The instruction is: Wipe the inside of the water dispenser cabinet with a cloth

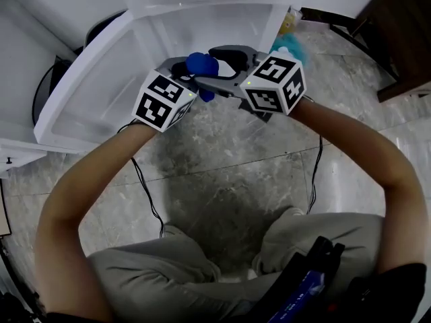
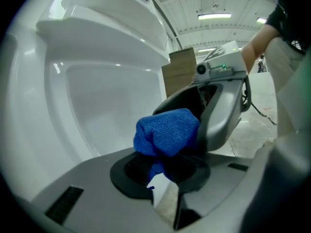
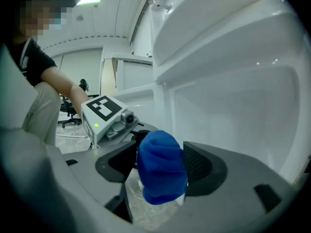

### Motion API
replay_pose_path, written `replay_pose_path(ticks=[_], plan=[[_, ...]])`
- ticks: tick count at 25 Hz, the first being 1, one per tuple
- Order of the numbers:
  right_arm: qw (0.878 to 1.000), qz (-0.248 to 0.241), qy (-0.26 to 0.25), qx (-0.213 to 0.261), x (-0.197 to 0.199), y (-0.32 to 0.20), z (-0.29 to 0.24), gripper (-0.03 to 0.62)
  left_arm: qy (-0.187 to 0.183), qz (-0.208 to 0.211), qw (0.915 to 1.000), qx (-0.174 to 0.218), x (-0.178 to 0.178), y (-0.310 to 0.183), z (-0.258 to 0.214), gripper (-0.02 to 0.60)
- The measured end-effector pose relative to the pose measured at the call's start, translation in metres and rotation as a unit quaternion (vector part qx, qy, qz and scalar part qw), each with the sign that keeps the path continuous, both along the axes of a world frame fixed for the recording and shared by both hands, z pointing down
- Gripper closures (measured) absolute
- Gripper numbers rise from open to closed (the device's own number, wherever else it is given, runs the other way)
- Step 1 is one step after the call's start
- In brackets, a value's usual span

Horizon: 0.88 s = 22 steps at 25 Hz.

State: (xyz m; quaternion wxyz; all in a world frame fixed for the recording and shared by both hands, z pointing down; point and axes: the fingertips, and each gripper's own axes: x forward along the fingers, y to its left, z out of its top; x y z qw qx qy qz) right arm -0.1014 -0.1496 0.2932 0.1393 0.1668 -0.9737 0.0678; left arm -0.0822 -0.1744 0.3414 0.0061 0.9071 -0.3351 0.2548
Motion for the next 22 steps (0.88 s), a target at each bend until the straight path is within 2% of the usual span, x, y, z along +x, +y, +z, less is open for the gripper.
replay_pose_path(ticks=[3,4,5,8,15,22], plan=[[1.0,-0.007,0.014,0.003,-0.007,-0.002,0.004,0.325,0.006,-0.003,0.9999,0.008,-0.003,0.004,-0.003,0.503],[1.0,-0.008,0.018,0.005,-0.008,-0.003,0.005,0.36,0.01,-0.006,0.9999,0.006,-0.005,0.004,-0.002,0.503],[1.0,-0.006,0.021,0.009,-0.007,-0.005,0.005,0.43,0.013,-0.007,0.9999,0.005,-0.006,0.004,-0.002,0.503],[0.999,-0.002,0.031,0.021,-0.007,-0.007,0.007,0.465,0.009,-0.001,0.9999,0.004,-0.007,0.003,0.0,0.503],[0.999,0.003,0.043,0.015,0.001,-0.021,0.012,0.487,0.028,-0.028,0.9992,-0.005,-0.009,-0.004,0.01,0.485],[0.995,0.064,0.068,0.031,0.022,-0.071,0.027,0.487,0.026,-0.047,0.9978,-0.037,-0.037,0.0,0.036,0.483]])
